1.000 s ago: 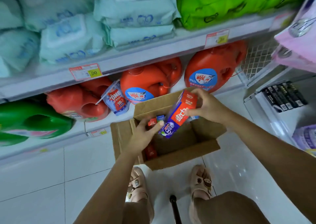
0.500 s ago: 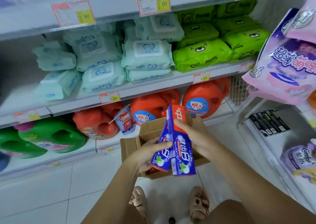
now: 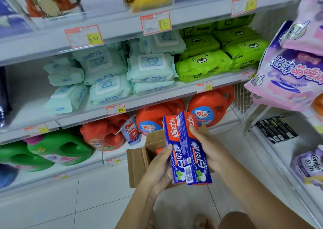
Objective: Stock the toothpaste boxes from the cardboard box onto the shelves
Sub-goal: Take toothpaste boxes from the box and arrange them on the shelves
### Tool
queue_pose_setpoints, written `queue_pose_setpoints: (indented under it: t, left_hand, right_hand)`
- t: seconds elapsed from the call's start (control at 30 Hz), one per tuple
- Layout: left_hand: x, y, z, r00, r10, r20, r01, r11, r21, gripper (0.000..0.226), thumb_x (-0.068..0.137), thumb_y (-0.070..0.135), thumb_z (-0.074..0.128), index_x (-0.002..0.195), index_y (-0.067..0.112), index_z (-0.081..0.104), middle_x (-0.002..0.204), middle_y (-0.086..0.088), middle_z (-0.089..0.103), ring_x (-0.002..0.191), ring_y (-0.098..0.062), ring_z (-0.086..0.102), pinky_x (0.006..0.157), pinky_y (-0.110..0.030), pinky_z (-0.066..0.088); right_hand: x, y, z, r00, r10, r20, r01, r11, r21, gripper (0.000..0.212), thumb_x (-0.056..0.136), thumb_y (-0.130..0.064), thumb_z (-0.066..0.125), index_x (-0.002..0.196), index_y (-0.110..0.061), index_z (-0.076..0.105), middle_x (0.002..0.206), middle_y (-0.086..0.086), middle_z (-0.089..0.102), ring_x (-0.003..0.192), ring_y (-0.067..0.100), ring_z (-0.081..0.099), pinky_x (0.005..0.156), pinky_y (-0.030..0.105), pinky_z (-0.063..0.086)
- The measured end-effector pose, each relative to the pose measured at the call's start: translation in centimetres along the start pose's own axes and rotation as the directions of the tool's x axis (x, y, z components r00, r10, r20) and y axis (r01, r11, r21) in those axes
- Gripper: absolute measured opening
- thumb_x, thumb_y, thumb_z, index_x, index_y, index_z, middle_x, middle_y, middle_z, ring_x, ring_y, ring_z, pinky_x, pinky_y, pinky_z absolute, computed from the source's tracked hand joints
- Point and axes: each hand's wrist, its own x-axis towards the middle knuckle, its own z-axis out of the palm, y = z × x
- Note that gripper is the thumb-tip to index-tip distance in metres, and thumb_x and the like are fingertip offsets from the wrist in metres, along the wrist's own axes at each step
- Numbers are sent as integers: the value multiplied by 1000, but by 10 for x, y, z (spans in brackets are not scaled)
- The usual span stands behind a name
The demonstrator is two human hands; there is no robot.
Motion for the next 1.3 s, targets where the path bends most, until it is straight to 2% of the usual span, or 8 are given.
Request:
queue_pose_setpoints:
  t: [0.17, 0.37, 0.53, 0.77, 0.93, 1.0, 1.2, 1.3]
  left_hand:
    - [11, 18, 8, 997, -27, 70, 32, 997, -66, 68, 70, 34, 79, 125, 6, 52, 121, -18, 64, 100, -28, 67, 75, -35, 58]
    - [9, 46, 39, 993, -62, -106, 78, 984, 157, 75, 64, 48, 81, 122, 11, 52, 108, -8, 72, 94, -20, 70, 72, -28, 56]
    - [-19, 73, 74, 974, -10, -225, 26, 997, 68, 62, 70, 35, 76, 121, 6, 55, 110, -13, 70, 98, -25, 68, 81, -34, 55]
    - [-95, 113, 139, 967, 145, -211, -143, 989, 26, 62, 53, 33, 77, 107, 4, 61, 93, -14, 72, 80, -24, 69, 76, -35, 55]
    - [-146, 144, 174, 946, 236, -223, -261, 961, -88, 94, 44, 43, 90, 121, 0, 57, 112, -21, 65, 98, -29, 63, 91, -45, 50]
    - [-165, 168, 184, 917, 271, -294, -312, 944, -104, 102, 36, 55, 90, 120, 5, 59, 111, -18, 66, 94, -25, 64, 78, -39, 55]
    - [-216, 242, 223, 805, 412, -427, -529, 825, -200, 75, 59, 55, 70, 114, 6, 58, 108, -20, 64, 101, -32, 60, 103, -50, 42]
    - [-239, 272, 242, 747, 480, -460, -624, 745, -237, 65, 64, 60, 58, 106, 11, 60, 92, -13, 69, 86, -27, 65, 89, -45, 50]
  right_hand:
    - [17, -19, 12, 994, 68, -87, -80, 987, -141, 61, 59, -67, 75, 100, -27, 56, 91, 3, 75, 84, 27, 73, 89, 51, 53]
    - [12, -49, 38, 991, 93, -100, -102, 990, -94, 12, 88, -34, 63, 88, -23, 59, 75, 0, 71, 75, 23, 69, 79, 40, 56]
    - [-22, -92, 46, 981, 195, -10, -195, 975, -107, 37, 89, -35, 60, 116, -10, 63, 94, 9, 75, 87, 28, 71, 88, 45, 54]
    - [-111, -163, 49, 920, 319, 228, -217, 899, -380, 55, 67, -53, 66, 118, -38, 51, 106, -3, 69, 91, 13, 70, 74, 33, 59]
    - [-152, -222, 54, 906, 259, 335, -73, 875, -479, 48, 71, -48, 77, 111, -51, 51, 101, -17, 71, 93, 7, 69, 85, 28, 55]
    - [-161, -250, 58, 903, 192, 383, 74, 810, -582, 52, 76, -42, 72, 122, -46, 47, 106, -16, 68, 95, 4, 67, 90, 27, 53]
    - [-189, -319, 94, 799, 76, 597, 423, 634, -647, 61, 79, -55, 56, 130, -66, 25, 133, -19, 41, 118, -2, 50, 91, 20, 51]
    - [-199, -339, 123, 769, -32, 639, 549, 547, -632, 61, 81, -59, 51, 131, -71, 19, 128, -18, 35, 120, -3, 43, 89, 23, 53]
